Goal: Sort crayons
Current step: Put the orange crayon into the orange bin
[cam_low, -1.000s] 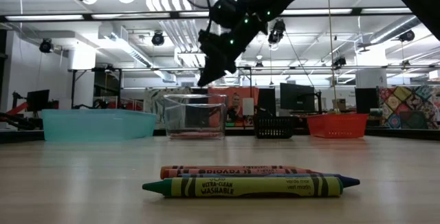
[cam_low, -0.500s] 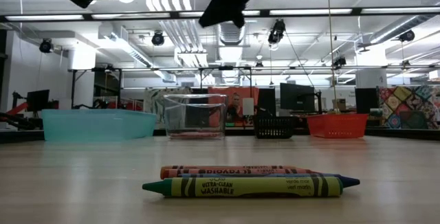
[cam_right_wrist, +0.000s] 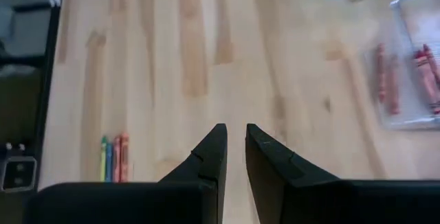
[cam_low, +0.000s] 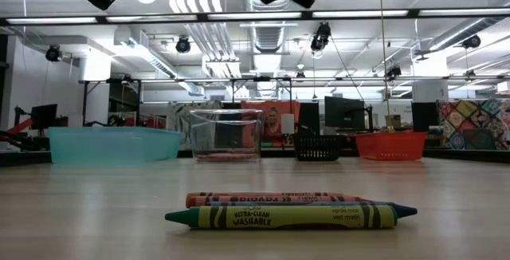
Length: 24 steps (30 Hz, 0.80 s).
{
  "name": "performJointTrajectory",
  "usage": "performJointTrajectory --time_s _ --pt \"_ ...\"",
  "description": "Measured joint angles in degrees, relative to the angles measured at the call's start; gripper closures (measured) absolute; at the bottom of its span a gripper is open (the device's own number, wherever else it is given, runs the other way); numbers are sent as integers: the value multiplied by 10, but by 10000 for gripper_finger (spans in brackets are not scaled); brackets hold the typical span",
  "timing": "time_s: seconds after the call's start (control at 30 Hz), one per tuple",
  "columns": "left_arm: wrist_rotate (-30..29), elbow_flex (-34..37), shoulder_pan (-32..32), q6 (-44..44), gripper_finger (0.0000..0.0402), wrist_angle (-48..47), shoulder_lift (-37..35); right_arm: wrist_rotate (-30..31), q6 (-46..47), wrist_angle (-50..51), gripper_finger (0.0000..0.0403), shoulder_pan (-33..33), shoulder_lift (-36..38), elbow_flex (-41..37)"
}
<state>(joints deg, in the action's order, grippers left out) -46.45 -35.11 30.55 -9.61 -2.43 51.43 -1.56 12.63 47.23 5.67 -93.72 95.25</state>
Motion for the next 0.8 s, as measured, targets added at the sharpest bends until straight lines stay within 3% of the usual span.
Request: performJointTrajectory --time_s 0.17,0.27,0.53,0.8 --pt "28 0 0 1 310 15 17 103 32 -17 360 94 0 -38" --pt "35 0 0 0 310 42 35 134 47 -47 360 141 -1 -65" --pt "46 0 1 -10 310 142 125 153 69 -223 360 217 -1 -170" --pt "76 0 13 -5 310 226 222 158 64 -486 360 252 -7 -308"
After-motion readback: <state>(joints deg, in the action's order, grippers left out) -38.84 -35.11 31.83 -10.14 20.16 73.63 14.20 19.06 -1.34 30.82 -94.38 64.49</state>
